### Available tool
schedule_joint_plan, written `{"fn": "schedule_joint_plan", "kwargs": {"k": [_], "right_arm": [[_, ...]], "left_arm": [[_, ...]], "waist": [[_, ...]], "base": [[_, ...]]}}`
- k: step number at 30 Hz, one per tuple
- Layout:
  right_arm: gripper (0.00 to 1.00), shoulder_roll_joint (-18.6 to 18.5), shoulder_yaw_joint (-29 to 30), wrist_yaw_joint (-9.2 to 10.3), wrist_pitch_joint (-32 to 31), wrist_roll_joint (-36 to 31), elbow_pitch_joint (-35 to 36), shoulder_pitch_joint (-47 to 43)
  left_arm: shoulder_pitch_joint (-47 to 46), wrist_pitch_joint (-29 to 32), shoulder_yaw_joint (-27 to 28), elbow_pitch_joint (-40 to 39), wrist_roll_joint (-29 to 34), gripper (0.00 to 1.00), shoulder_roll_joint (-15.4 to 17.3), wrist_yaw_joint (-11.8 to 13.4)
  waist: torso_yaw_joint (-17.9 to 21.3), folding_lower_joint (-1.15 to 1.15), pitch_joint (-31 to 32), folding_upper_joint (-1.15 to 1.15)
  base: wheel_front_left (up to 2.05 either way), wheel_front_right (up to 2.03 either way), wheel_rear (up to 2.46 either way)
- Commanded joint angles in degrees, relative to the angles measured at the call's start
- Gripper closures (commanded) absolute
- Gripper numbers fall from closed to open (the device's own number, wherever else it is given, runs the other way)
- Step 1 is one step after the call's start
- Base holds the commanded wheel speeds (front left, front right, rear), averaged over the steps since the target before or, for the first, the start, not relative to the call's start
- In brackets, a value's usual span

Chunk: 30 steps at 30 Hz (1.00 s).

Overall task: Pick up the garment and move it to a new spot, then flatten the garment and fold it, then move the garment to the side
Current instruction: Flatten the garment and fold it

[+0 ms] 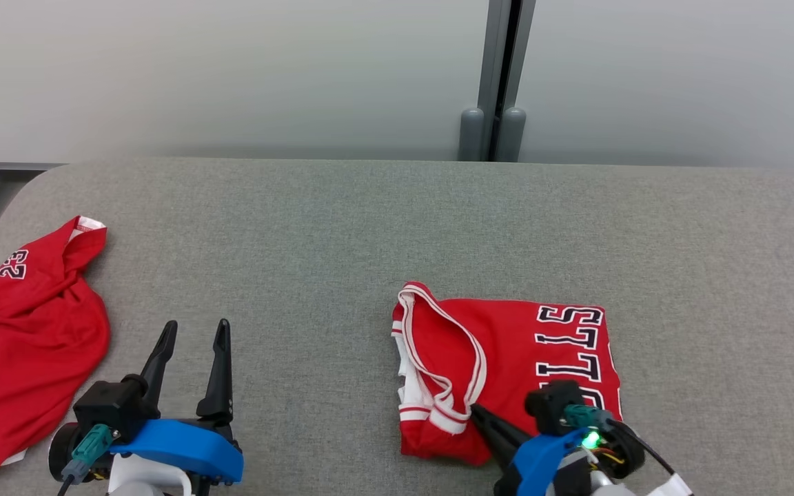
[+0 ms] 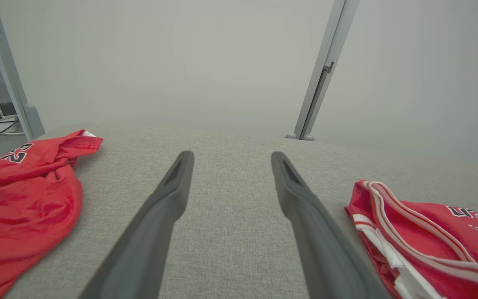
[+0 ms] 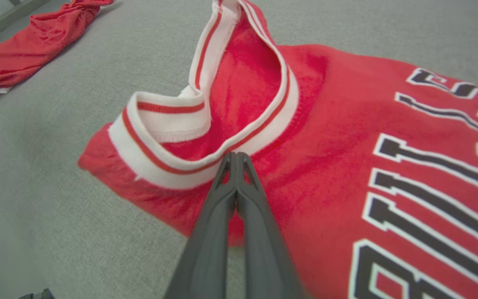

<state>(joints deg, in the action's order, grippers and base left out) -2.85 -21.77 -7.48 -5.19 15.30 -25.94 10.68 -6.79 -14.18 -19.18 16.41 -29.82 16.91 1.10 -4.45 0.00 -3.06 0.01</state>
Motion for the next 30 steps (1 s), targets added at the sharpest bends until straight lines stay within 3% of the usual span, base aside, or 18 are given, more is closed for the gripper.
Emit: {"fn": "schedule_joint_plan", "kwargs": {"k": [1,7,13,19,20,21,26,30], "right_arm": [[1.00,-0.1,-3.2,-0.03,-0.9,0.8,-0.7,2.1],[1.00,-0.1,-13.5,-0.03,-3.7,6.6,-3.4,6.2],[1.00,-0.1,-20.5,-0.03,-6.0,17.1,-2.8,7.9],[1.00,-0.2,-21.3,-0.03,0.9,24.3,-0.9,10.6],[0.56,-0.2,-20.4,-0.03,2.8,24.6,-0.7,10.9],[0.00,-0.2,-19.0,-0.03,4.8,24.7,-0.5,10.9],[0.00,-0.6,-6.8,-0.03,14.1,17.9,0.5,8.5],[0.00,-0.9,6.4,-0.03,16.4,9.2,4.2,4.4]], "left_arm": [[-1.0,0.2,0.0,0.2,0.1,0.00,0.3,-0.2],[-1.7,0.0,-0.4,0.6,-0.1,0.00,0.2,-0.3],[-1.6,-0.1,-0.5,0.7,-0.4,0.00,0.0,-0.3],[-0.8,-0.2,0.0,0.8,-0.7,0.00,0.4,0.2],[-0.6,-0.3,0.1,0.7,-0.7,0.00,0.4,0.4],[-0.4,-0.3,0.3,0.6,-0.7,0.00,0.5,0.5],[1.1,-0.6,1.3,-0.6,-0.6,0.00,0.8,1.4],[2.2,-0.8,2.1,-1.8,-0.4,0.00,1.0,1.9]], "waist": [[-0.4,0.00,-0.2,-0.01],[-1.1,0.00,-0.4,-0.01],[-1.4,0.00,-0.2,-0.01],[-0.8,0.00,0.4,-0.01],[-0.6,0.00,0.6,-0.01],[-0.4,0.00,0.8,-0.01],[1.1,0.00,2.0,-0.01],[2.2,0.00,2.8,-0.01]], "base": [[0.00,0.00,0.00],[0.00,0.00,0.00],[0.00,0.00,0.00],[0.00,0.00,0.00],[0.00,0.00,0.00],[0.00,0.00,0.00],[0.00,0.00,0.00],[0.00,0.00,0.00]]}}
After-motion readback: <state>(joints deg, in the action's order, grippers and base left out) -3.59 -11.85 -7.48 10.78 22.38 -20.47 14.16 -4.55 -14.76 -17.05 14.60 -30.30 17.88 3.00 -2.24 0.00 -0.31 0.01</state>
